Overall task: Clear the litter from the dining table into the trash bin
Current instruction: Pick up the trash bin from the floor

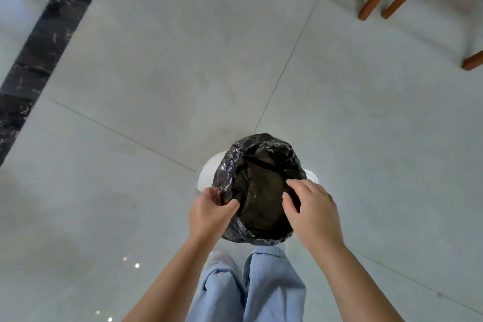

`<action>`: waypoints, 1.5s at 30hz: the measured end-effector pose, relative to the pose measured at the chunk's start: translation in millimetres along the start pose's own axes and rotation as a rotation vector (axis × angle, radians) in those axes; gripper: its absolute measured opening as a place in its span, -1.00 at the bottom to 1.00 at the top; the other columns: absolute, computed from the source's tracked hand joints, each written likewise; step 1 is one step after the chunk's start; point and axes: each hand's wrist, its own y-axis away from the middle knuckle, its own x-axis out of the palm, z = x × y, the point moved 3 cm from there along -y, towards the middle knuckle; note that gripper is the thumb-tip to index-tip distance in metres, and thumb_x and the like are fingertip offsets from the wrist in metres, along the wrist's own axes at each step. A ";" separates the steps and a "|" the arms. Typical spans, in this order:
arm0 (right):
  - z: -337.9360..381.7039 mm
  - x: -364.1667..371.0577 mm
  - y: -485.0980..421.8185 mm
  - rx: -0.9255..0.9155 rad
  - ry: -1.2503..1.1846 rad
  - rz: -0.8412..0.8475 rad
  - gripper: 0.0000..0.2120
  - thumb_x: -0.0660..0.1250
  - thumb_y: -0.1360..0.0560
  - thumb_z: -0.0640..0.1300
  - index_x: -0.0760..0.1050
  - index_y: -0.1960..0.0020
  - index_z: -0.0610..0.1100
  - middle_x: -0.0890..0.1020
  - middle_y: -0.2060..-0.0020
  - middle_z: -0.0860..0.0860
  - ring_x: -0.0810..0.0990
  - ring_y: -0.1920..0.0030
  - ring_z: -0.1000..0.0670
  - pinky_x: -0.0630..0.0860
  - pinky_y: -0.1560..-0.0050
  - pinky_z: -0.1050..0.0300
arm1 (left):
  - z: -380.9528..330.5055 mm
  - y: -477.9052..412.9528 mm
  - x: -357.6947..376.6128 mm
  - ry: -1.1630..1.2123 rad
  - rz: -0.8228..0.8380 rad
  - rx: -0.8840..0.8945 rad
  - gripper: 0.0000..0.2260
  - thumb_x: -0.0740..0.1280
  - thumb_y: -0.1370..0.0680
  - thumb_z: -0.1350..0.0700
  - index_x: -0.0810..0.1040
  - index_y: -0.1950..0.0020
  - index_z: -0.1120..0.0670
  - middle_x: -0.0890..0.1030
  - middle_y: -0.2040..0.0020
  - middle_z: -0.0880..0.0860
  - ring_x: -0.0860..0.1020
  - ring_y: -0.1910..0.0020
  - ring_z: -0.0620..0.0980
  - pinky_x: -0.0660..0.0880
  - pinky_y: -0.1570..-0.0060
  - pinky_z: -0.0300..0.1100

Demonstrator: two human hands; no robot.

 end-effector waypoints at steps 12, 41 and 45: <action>131.8 -215.5 41.5 -0.179 -0.080 -0.195 -0.70 0.22 -0.49 -0.08 0.45 -0.20 -0.11 0.58 -0.14 -0.04 0.48 -0.17 -0.07 0.36 -0.21 0.03 | -160.5 132.1 -167.4 0.142 -0.215 0.181 -0.73 0.39 -0.30 0.15 0.26 0.36 0.10 0.30 0.42 0.01 0.25 0.42 -0.04 0.17 0.42 -0.12; 249.1 -520.0 206.5 -0.491 -0.031 -0.484 -0.65 0.22 -0.48 -0.01 0.41 -0.24 -0.07 0.56 -0.12 -0.01 0.48 -0.11 -0.02 0.39 -0.18 0.03 | -335.5 375.1 -379.5 0.427 -0.596 0.525 -0.75 0.40 -0.30 0.10 0.32 0.38 0.09 0.32 0.45 -0.02 0.29 0.43 -0.05 0.25 0.38 -0.12; 268.5 -517.2 188.7 -0.497 -0.024 -0.459 -0.65 0.22 -0.49 -0.01 0.40 -0.24 -0.05 0.54 -0.16 0.01 0.50 -0.05 -0.01 0.42 -0.15 0.04 | -339.7 358.5 -392.1 0.427 -0.625 0.517 -0.69 0.40 -0.31 0.11 0.24 0.39 0.06 0.25 0.47 -0.06 0.23 0.45 -0.06 0.21 0.41 -0.15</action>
